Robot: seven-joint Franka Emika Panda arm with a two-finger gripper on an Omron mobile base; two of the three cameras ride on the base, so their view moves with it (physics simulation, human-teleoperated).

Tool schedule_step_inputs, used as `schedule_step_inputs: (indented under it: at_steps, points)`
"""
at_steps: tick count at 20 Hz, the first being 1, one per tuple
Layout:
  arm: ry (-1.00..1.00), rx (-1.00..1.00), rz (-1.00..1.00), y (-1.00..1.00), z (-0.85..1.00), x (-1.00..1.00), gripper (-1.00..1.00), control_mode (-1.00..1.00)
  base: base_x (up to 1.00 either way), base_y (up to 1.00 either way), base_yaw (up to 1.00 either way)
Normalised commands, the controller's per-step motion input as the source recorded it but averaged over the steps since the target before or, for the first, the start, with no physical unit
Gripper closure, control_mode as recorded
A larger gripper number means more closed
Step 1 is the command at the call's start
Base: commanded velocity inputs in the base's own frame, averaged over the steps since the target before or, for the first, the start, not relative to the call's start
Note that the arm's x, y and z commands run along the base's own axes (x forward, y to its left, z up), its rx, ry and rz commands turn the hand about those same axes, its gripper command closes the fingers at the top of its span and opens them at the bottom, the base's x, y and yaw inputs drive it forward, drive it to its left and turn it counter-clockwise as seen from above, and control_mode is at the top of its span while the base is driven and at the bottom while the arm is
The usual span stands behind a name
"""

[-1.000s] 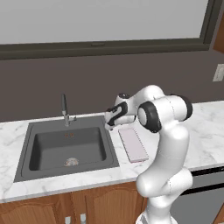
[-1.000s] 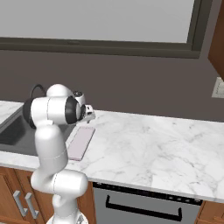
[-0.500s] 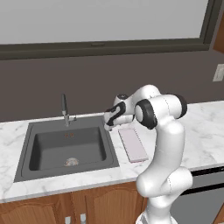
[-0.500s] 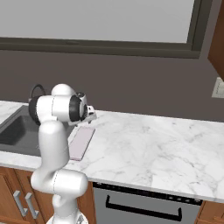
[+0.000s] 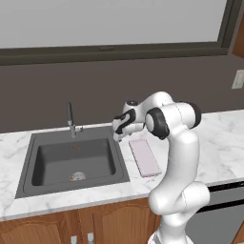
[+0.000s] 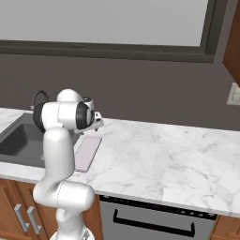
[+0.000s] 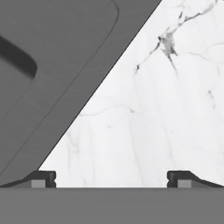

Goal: The ice cube tray has been filled with water. Take the tray and place it in the freezer to make ice. Close the freezer door after placing the tray.

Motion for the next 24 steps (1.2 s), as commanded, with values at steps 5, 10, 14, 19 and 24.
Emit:
schedule_step_inputs:
  at_steps: [5,10,14,19,24]
  points:
    - [0.01,-0.04,0.00,0.00,-0.66,-0.29,-1.00,-1.00,0.00,0.00,0.00]
    - [0.01,-0.03,0.00,0.00,-0.67,-0.58,-1.00,-1.00,0.00,0.00,0.00]
    - [0.00,-0.01,0.00,-0.02,-0.57,-0.74,-1.00,-1.00,0.00,0.00,0.00]
    - [0.00,0.00,0.00,-0.27,-0.48,-0.81,-1.00,-1.00,0.00,0.00,0.00]
    - [0.00,0.00,0.04,-0.46,-0.40,-0.69,-1.00,-1.00,0.00,0.00,0.00]
